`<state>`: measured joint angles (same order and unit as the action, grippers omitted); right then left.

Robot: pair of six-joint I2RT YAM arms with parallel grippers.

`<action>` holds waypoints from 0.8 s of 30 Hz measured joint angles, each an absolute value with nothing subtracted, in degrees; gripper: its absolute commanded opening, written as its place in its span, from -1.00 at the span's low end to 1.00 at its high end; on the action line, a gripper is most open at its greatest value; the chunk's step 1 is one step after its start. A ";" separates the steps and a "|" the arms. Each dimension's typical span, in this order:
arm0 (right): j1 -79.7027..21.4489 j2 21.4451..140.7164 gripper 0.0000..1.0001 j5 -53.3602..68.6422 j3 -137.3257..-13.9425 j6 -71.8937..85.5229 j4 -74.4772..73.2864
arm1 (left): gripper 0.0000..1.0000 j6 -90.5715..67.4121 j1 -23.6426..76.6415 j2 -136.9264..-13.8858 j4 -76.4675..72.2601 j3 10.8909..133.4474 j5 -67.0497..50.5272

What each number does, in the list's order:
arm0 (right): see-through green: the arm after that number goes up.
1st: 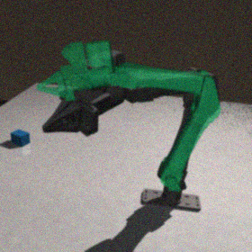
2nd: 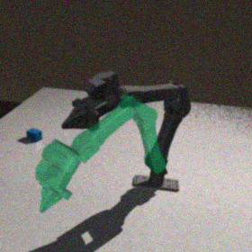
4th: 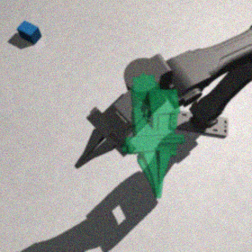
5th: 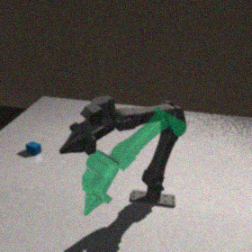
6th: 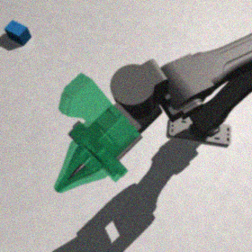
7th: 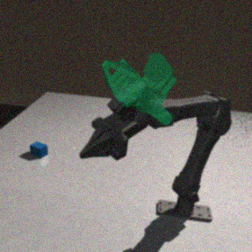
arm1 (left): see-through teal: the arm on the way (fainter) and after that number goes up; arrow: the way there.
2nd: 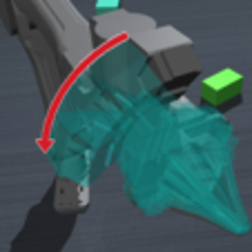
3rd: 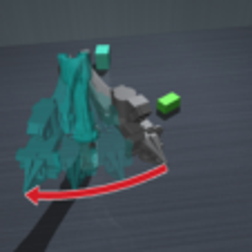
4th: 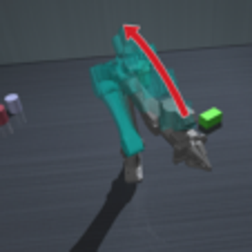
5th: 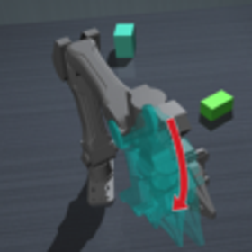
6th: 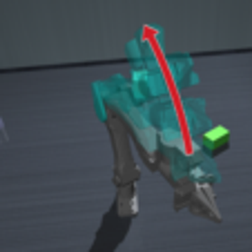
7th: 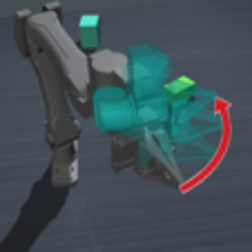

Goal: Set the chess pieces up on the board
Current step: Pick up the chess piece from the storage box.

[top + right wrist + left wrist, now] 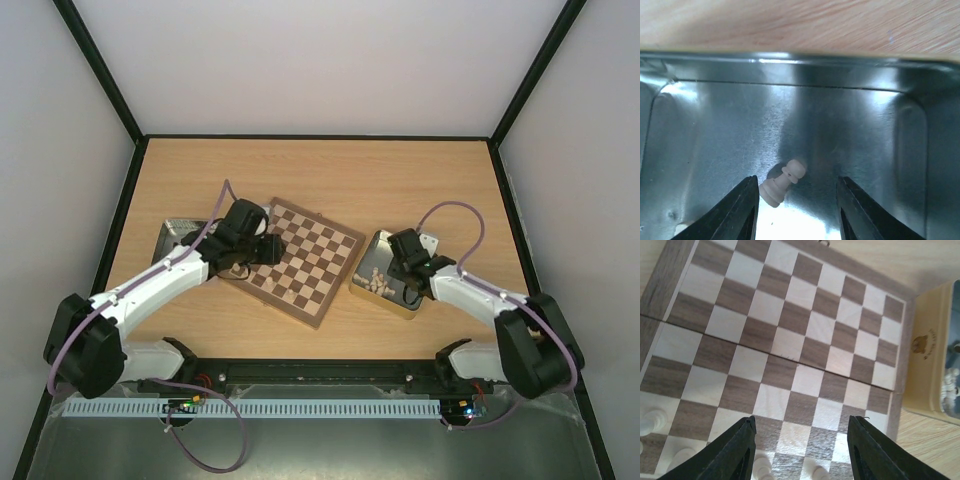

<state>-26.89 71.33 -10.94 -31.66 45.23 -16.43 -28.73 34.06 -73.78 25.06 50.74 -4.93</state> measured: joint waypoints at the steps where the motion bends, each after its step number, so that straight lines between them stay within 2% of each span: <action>1: -26.89 72.99 -0.13 -10.28 -32.01 45.25 -16.45 | 0.07 -28.86 34.06 -73.32 24.51 50.74 -4.97; 9: -26.89 80.05 -0.10 -8.82 -35.75 45.54 -16.14 | 0.07 -29.56 34.06 -72.27 21.98 50.59 -6.02; 14: -26.89 81.54 -0.24 -9.21 -36.27 45.91 -16.16 | 0.07 -29.58 34.04 -72.27 21.61 50.28 -6.17; 19: -26.89 81.54 -0.28 -10.37 -36.23 46.15 -17.37 | 0.07 -29.58 34.06 -72.27 21.41 49.78 -6.28; 22: -26.89 80.53 -0.43 -10.74 -35.75 46.28 -18.09 | 0.07 -29.58 34.06 -72.27 21.26 49.76 -6.61; 24: -26.89 79.68 -0.47 -10.87 -35.24 46.33 -18.35 | 0.07 -29.58 34.06 -72.27 21.10 49.76 -6.90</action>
